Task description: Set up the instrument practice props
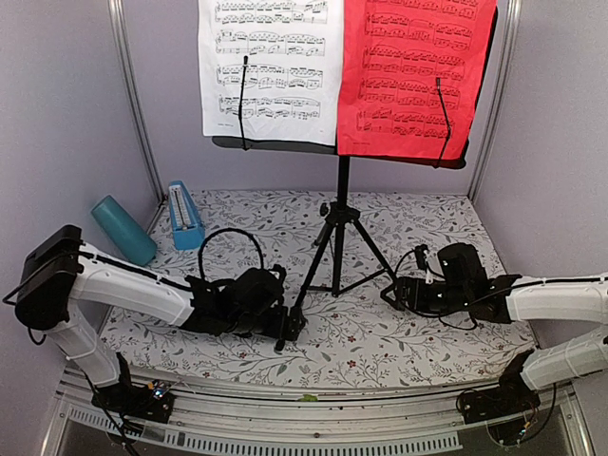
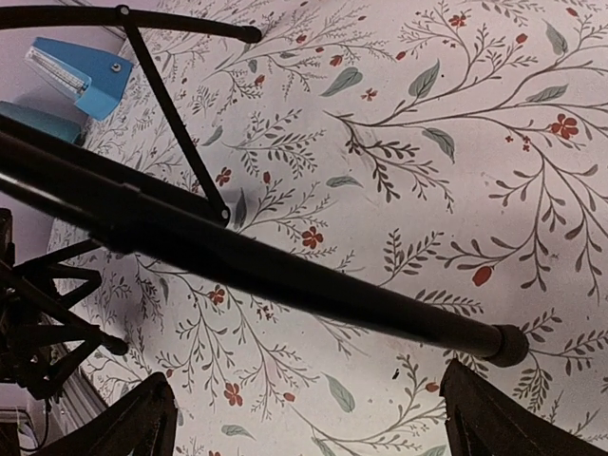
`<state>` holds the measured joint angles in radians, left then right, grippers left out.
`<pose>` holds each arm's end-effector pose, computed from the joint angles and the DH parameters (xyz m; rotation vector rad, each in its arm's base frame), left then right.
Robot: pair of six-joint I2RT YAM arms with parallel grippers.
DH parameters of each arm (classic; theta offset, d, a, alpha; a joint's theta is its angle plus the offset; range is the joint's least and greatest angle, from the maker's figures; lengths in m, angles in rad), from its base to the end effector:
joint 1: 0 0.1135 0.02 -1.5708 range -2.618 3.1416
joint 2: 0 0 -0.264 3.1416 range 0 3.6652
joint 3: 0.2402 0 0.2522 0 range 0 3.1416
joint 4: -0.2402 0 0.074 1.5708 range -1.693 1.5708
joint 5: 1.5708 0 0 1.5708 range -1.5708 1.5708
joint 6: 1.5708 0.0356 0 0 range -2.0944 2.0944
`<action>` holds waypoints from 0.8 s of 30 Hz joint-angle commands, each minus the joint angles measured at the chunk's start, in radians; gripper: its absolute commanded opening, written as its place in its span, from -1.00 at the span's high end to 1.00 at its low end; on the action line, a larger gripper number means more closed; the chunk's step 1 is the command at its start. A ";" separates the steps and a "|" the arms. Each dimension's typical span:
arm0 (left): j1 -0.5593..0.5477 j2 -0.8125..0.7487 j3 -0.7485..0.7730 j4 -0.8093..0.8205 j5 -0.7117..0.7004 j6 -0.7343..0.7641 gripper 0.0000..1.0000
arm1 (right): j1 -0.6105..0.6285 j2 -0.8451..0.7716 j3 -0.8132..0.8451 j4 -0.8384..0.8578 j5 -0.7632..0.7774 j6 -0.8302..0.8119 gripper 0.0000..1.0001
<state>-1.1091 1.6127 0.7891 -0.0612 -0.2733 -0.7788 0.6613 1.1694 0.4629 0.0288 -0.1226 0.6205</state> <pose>0.1468 -0.2734 0.1546 0.2873 2.4637 -0.5167 0.1767 0.1430 0.1746 -0.1182 2.3730 0.7968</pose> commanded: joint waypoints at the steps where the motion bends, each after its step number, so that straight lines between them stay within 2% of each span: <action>1: 0.063 0.045 0.053 0.018 0.035 0.024 -0.92 | 0.005 0.087 0.074 0.057 0.032 -0.031 -0.98; 12: 0.209 0.130 0.186 -0.006 0.105 0.132 -0.92 | -0.101 0.232 0.196 0.062 0.000 -0.083 -0.98; 24: 0.349 0.266 0.374 -0.027 0.185 0.224 -0.92 | -0.187 0.454 0.398 0.069 -0.072 -0.151 -0.98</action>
<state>-0.8112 1.8324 1.0943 -0.0959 -0.1081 -0.5930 0.5106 1.5612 0.7883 0.0692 -0.1665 0.5064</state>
